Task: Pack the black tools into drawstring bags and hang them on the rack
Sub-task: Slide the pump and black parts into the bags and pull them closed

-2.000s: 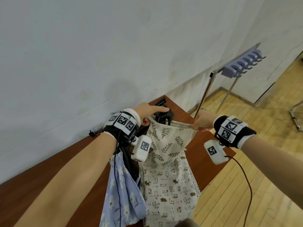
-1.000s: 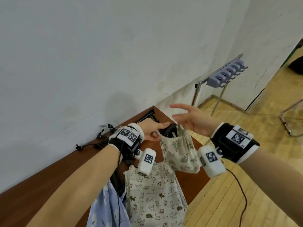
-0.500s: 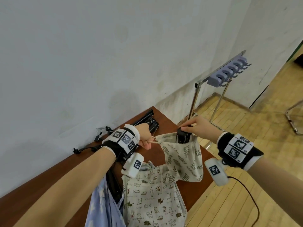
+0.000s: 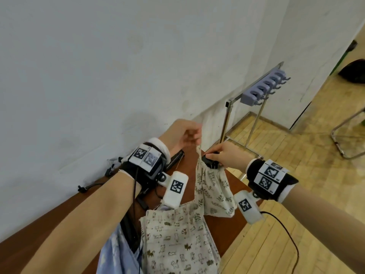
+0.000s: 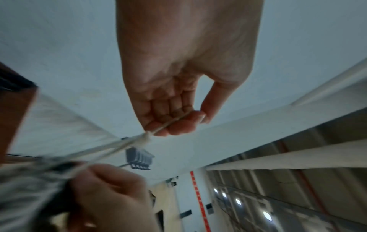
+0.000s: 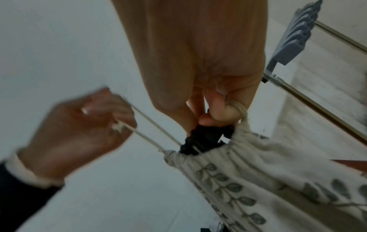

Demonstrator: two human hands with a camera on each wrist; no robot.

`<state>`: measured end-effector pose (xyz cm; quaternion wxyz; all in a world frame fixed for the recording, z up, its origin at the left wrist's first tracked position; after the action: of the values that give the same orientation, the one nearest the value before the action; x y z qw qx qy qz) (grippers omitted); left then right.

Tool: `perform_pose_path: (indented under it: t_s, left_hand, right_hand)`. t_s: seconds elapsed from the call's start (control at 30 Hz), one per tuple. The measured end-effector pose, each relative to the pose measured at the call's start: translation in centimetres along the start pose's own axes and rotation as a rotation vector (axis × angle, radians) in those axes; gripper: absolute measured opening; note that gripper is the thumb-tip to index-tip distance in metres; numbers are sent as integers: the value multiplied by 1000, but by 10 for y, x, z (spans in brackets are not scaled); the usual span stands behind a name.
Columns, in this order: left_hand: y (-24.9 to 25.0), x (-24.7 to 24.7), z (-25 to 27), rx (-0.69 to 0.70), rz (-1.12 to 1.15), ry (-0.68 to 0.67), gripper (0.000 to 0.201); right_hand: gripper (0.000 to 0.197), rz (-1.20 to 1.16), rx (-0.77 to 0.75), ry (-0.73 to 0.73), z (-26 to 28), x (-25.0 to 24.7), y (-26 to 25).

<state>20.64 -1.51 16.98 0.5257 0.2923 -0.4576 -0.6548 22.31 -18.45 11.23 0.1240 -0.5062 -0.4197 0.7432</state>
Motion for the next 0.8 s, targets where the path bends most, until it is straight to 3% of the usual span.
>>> perform_pose_path:
  t_s: [0.1,0.17,0.2,0.27,0.4,0.53,0.6,0.7,0.8]
  left_hand:
    - [15,21,1,17,-203,-30,22]
    - [6,22,-6,26,-319,6,7]
    - [-3,20,-10,37,-379,33,10]
    - [-25,14,-17,43,-473,72,34]
    - [-51,10,-23,109,-431,142,58]
    - [-57,8,-29,77,-331,82,69]
    - [-59,13,-31,53,-361,32,72]
    - [-65,27,-39,70,-622,127,61]
    - [-65,36,-43,45,-758,192,41]
  right_hand:
    - [10,-9,-7,-20,1,6,-3]
    - [9,-70,-15,16,1,9,-5]
    - [7,-124,-2,33,2,10,-5]
    - [8,-286,23,10,5,11,-4]
    - [19,-705,84,37,9,2,-6]
    - [20,-693,62,260,4,-16,-6]
    - [20,-786,69,239,2,-20,-6]
    - [24,-1013,121,80,2,-18,-13]
    - [34,-1048,204,104,-1,-20,-20]
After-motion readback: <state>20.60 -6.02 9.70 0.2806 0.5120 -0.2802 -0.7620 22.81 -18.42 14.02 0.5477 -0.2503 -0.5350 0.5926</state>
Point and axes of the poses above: each hand's wrist, its own z-axis away from the middle knuckle, its own x-axis out of the palm, y = z × x, the point moved 2 cm from there along -z, towards the middle knuckle, and after that the axes turned 12 degrees about -x, right-handed, at the moved point
